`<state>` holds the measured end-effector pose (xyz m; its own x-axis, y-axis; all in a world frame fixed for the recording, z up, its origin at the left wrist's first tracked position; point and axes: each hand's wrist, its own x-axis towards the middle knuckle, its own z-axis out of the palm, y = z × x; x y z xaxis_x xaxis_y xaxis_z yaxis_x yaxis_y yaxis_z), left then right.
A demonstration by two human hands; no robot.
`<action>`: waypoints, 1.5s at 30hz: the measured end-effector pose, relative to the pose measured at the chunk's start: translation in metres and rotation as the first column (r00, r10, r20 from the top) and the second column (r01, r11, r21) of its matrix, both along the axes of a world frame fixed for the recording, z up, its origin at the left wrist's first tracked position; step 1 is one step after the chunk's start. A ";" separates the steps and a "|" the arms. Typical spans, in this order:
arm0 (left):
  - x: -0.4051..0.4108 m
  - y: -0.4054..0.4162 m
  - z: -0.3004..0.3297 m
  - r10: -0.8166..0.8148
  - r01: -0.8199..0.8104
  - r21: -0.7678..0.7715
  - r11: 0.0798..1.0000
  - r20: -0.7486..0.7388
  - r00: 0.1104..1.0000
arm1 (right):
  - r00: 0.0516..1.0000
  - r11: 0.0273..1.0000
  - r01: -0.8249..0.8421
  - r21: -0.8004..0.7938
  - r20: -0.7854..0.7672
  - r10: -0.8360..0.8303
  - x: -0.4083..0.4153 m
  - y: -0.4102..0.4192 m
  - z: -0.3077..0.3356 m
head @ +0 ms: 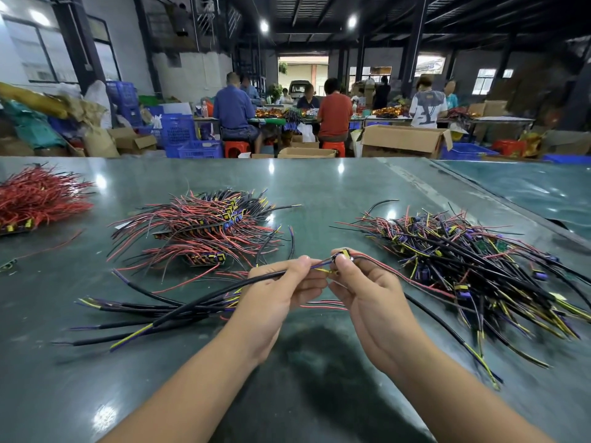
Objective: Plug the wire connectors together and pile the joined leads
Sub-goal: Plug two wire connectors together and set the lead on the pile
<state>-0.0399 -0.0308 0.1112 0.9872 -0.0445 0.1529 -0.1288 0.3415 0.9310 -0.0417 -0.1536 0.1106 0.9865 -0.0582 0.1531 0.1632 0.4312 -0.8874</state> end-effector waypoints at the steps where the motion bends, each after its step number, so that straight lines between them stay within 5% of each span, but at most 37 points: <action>1: 0.000 -0.001 0.000 -0.002 0.002 0.005 1.000 0.009 1.000 | 1.000 1.000 0.004 0.010 0.005 -0.005 0.001 -0.001 0.000; 9: -0.001 0.006 0.002 0.029 -0.032 -0.210 0.977 -0.019 0.999 | 0.998 0.949 0.045 0.311 -0.046 -0.032 0.014 -0.028 0.014; 19: 0.000 0.012 0.004 -0.024 0.008 -0.255 0.967 -0.059 0.998 | 0.939 0.782 0.296 0.548 -0.016 -0.344 0.030 -0.095 0.079; 22: 0.006 0.019 0.006 0.056 -0.078 -0.306 0.949 -0.081 0.995 | 0.895 0.840 0.428 0.334 -0.031 -0.444 0.043 -0.120 0.116; 27: 0.011 0.028 0.009 0.098 -0.115 -0.389 0.914 -0.064 0.993 | 0.907 0.828 0.397 -0.396 0.031 -0.420 0.076 -0.128 0.153; 29: 0.012 0.029 0.009 0.113 -0.128 -0.367 0.921 -0.062 0.992 | 0.898 0.606 0.345 -0.716 0.064 -0.436 0.090 -0.120 0.137; 31: 0.014 0.030 0.011 0.150 -0.153 -0.277 0.949 -0.033 0.988 | 0.814 0.087 0.337 -0.937 0.244 -0.528 0.101 -0.119 0.104; 32: 0.017 0.034 0.013 0.209 -0.203 -0.152 0.967 0.023 0.978 | 0.775 -0.152 0.327 -0.933 0.356 -0.521 0.103 -0.116 0.089; 34: 0.022 0.048 0.014 0.351 -0.414 0.256 0.874 0.257 0.900 | 0.777 -0.349 0.344 -0.872 0.473 -0.414 0.100 -0.101 0.068; 36: 0.024 0.066 0.015 0.340 -0.577 0.574 0.581 0.473 0.813 | 0.805 -0.340 0.416 -0.843 0.516 -0.293 0.093 -0.079 0.053; 39: 0.026 0.084 0.011 0.231 -0.490 0.814 0.314 0.435 0.870 | 0.852 -0.211 0.477 -0.853 0.508 -0.125 0.068 -0.037 0.031; 45: 0.026 0.083 0.002 0.000 -0.160 0.930 0.330 0.170 0.986 | 0.939 0.279 0.302 -0.912 0.335 0.079 0.013 0.010 -0.020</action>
<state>-0.0138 0.0525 0.1133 0.9715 -0.1590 0.1757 -0.2337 -0.7662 0.5986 -0.0286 -0.1438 0.0902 0.8836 0.2078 0.4196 0.4296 -0.7163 -0.5499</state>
